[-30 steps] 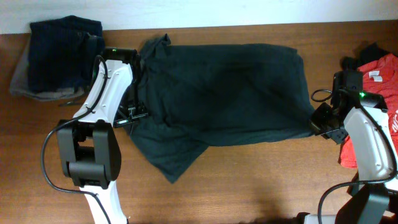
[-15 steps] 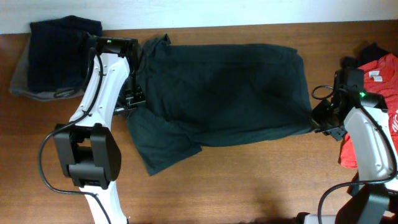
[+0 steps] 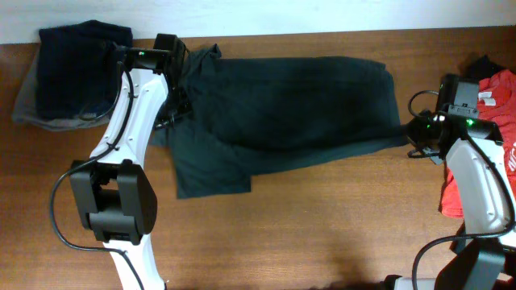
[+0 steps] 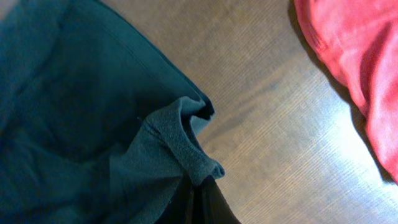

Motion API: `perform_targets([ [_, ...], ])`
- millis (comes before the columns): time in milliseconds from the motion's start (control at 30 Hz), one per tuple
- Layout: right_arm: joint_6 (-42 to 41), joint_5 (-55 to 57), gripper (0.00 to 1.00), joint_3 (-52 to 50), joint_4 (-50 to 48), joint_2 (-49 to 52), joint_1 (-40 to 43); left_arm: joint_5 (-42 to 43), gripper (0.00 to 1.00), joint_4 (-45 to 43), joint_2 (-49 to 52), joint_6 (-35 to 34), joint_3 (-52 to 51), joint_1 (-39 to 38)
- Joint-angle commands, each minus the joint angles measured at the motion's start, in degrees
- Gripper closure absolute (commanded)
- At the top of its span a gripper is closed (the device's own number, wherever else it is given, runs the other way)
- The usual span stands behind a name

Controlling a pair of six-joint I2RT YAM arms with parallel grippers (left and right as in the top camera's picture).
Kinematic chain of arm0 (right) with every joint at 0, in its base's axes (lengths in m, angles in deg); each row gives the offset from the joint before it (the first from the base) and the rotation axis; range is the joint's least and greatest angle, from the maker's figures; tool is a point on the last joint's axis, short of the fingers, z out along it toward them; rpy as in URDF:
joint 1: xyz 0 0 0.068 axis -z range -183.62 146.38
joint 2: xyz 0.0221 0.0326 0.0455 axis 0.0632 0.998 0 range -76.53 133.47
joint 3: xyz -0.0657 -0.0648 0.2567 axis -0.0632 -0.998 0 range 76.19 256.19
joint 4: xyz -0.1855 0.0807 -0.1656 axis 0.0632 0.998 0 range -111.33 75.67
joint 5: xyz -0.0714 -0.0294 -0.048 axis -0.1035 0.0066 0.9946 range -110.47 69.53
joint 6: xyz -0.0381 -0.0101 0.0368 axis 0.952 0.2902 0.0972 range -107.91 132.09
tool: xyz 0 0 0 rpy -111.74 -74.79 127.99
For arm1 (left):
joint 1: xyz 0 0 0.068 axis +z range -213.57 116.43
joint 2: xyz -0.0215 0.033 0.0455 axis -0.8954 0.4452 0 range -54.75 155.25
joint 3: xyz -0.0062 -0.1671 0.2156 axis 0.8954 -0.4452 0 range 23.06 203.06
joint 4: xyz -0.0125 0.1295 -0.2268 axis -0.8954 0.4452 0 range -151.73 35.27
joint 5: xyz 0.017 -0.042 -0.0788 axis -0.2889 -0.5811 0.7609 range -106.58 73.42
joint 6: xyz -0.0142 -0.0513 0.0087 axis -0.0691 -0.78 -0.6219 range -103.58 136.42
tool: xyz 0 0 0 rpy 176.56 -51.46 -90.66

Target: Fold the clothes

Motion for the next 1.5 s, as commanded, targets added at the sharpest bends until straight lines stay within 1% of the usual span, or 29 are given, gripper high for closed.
perform_targets([
  [0,-1.1,0.3,0.96,1.0,-2.1,1.8,0.2,-1.5,0.99,-4.1,-1.7,1.2,1.0,0.2],
  [133,-2.3,0.3,0.96,0.9,-5.3,6.9,0.2,-3.6,0.99,-10.9,-1.7,1.1,0.9,0.2],
  [333,-2.3,0.2,0.96,0.9,-11.3,12.3,0.2,-3.8,0.99,-22.4,-1.6,2.5,0.6,0.2],
  [400,-2.3,0.3,0.96,0.9,-12.6,13.9,0.2,-3.8,0.99,-24.6,-1.6,2.6,0.6,0.2],
  [433,-2.3,0.3,0.91,0.9,-12.9,14.4,0.2,-3.8,0.97,-25.3,-1.5,2.6,0.6,0.2],
  [467,-2.3,0.3,0.82,0.9,-13.1,15.0,0.2,-3.8,0.89,-25.6,-1.5,2.6,0.6,0.2],
  [533,-2.2,0.3,0.58,0.9,-13.0,15.3,0.2,-3.8,0.53,-25.4,-1.5,2.6,0.6,0.2],
  [567,-1.8,0.2,0.41,0.9,-13.0,15.3,0.2,-3.8,0.36,-25.0,-1.5,2.7,0.6,0.2],
  [600,-1.8,0.3,0.27,0.9,-12.8,15.3,0.2,-3.8,0.08,-24.6,-1.5,3.1,0.6,0.2],
  [633,-1.8,0.0,0.16,0.9,-12.8,15.3,0.2,-3.7,0.01,-24.3,-1.5,3.8,0.6,0.2],
  [667,-1.8,-0.5,0.11,0.9,-12.8,15.3,0.2,-3.8,0.01,-23.9,-1.5,4.8,0.6,0.2],
  [733,-1.8,-2.4,0.07,0.9,-12.8,15.3,0.2,-3.8,0.01,-22.5,-1.5,5.4,0.6,0.2],
  [833,-1.6,-5.5,0.06,0.9,-12.8,15.3,0.2,-1.2,0.01,-18.8,-1.5,5.4,0.6,0.2],
  [933,-1.6,-6.4,0.05,0.9,-12.3,15.3,0.2,3.0,0.01,-13.1,-1.5,5.4,0.6,0.2],
  [1067,-1.6,-6.5,0.05,0.9,-11.6,15.3,0.2,3.6,0.01,-9.0,-1.4,5.4,0.2,0.2],
  [1133,-1.6,-7.5,0.05,0.9,-11.3,15.3,0.2,5.2,0.01,-8.3,-1.3,5.4,-0.9,0.2],
  [1200,-1.6,-8.3,0.05,0.9,-11.1,15.3,0.2,7.8,0.07,-8.2,-0.9,5.9,-2.0,0.2],
  [1267,-0.8,-8.9,0.05,0.9,-11.0,15.3,0.2,10.3,0.11,-8.1,-0.3,6.3,-3.6,0.2],
  [1467,1.2,-8.9,0.05,0.9,-10.2,15.3,0.2,12.1,0.1,-7.8,2.8,6.3,-6.0,0.2],
])
